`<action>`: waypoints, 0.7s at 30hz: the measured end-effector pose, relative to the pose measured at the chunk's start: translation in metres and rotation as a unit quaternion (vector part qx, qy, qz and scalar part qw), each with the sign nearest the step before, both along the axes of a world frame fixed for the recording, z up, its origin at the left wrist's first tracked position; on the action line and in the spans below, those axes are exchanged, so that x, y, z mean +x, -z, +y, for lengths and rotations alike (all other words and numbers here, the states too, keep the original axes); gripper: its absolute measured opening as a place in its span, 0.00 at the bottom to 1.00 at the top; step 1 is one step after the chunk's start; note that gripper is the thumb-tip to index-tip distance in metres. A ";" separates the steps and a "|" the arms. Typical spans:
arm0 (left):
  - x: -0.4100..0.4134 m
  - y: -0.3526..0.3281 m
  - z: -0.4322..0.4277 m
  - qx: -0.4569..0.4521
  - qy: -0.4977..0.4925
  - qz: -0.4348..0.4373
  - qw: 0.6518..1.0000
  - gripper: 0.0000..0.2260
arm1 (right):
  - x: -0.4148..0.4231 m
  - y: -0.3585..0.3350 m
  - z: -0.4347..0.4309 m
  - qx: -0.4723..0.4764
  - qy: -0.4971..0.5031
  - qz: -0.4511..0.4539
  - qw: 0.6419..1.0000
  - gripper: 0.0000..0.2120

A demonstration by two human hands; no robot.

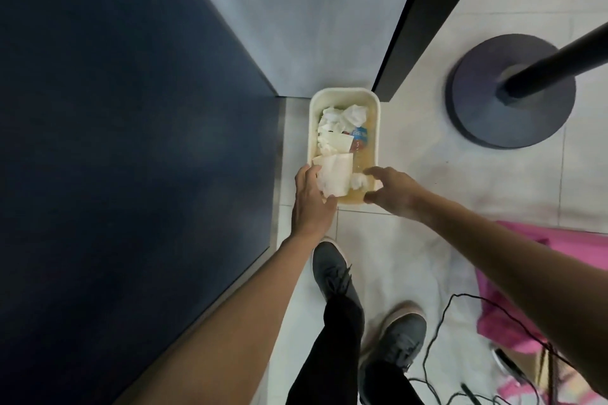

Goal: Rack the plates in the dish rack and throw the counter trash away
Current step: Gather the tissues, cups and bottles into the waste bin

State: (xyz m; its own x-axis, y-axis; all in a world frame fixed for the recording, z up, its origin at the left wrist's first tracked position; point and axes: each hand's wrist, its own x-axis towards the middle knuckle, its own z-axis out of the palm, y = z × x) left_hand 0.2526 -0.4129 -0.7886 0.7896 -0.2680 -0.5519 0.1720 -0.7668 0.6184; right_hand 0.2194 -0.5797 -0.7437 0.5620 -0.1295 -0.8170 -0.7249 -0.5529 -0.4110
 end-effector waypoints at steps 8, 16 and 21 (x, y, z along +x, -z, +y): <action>-0.027 -0.080 0.008 -0.025 -0.032 0.036 0.999 0.20 | -0.023 -0.067 -0.011 -0.006 -0.057 0.000 0.998 0.17; -0.061 -0.173 0.011 -0.078 -0.063 0.046 0.994 0.09 | -0.052 -0.151 0.004 0.002 -0.072 -0.056 0.996 0.12; -0.077 -0.238 0.017 -0.100 -0.056 0.000 0.993 0.10 | -0.069 -0.218 0.013 0.031 -0.061 -0.096 0.993 0.10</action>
